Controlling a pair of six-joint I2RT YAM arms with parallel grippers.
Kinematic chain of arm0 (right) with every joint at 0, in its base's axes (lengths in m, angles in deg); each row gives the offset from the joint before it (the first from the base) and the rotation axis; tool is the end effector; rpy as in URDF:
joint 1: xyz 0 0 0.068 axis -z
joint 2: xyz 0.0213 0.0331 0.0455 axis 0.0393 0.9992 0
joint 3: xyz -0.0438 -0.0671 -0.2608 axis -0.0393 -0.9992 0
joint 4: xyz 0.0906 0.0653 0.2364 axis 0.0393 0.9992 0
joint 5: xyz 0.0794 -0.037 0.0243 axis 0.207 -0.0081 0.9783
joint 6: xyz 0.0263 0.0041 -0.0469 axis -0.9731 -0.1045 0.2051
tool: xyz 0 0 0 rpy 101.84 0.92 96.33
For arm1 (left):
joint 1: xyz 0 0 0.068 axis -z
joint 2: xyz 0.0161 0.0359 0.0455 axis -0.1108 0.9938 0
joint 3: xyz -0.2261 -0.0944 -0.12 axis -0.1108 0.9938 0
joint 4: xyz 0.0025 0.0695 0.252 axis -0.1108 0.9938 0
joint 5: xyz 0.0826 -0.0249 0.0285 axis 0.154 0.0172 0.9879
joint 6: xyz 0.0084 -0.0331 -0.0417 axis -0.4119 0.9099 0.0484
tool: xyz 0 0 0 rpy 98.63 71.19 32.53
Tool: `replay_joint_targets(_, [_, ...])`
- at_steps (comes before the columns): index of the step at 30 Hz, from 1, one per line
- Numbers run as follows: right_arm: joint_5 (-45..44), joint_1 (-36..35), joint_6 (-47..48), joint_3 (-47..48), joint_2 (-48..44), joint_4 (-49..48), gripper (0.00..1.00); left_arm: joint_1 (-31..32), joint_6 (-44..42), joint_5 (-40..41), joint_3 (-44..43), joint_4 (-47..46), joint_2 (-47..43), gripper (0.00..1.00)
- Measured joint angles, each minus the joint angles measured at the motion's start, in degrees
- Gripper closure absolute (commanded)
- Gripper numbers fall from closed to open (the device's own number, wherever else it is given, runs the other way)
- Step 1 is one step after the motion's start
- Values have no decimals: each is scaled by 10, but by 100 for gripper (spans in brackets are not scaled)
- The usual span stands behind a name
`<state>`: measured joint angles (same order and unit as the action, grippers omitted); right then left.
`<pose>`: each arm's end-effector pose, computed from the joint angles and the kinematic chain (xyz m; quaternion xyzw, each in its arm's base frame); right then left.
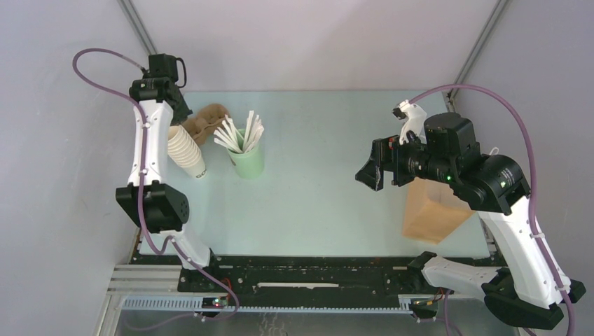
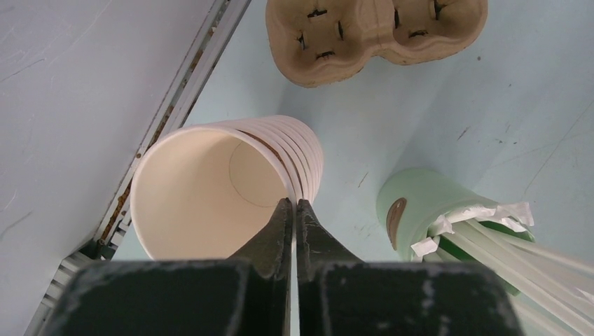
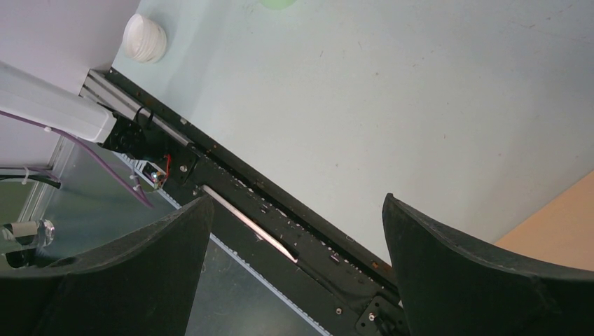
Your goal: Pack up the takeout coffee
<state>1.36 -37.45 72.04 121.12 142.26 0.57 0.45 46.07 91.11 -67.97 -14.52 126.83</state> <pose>0.1199 0.0920 0.4732 -0.1906 0.8585 0.2670 0.3941 0.3471 0.0478 0.4091 -0.2533 0.9022 0.1228 0.3268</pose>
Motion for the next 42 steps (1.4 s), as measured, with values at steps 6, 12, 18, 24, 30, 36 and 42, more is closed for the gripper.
replay_joint_targets(6, [0, 3, 0, 0, 0, 0, 0, 4, -1, 17, 0, 3, 0, 100])
replay_joint_targets(12, [4, 3, 0, 0, 0, 0, 0, 20, -9, 50, -20, 18, 0, 100])
replay_joint_targets(18, [7, 3, 0, -6, -1, 0, 0, 33, -11, 72, -39, 22, -1, 100])
replay_joint_targets(24, [11, 3, 0, -7, -1, 0, 0, 47, -10, 103, -68, 38, -2, 100])
replay_joint_targets(30, [16, 3, 3, -7, 0, 0, 0, 56, -3, 129, -120, 49, -35, 100])
replay_joint_targets(36, [25, 3, 7, -7, 0, 0, 0, 73, 7, 145, -150, 60, -108, 100])
replay_joint_targets(42, [28, 3, 6, -9, -2, -1, 0, 129, 17, 126, -161, 48, -171, 100])
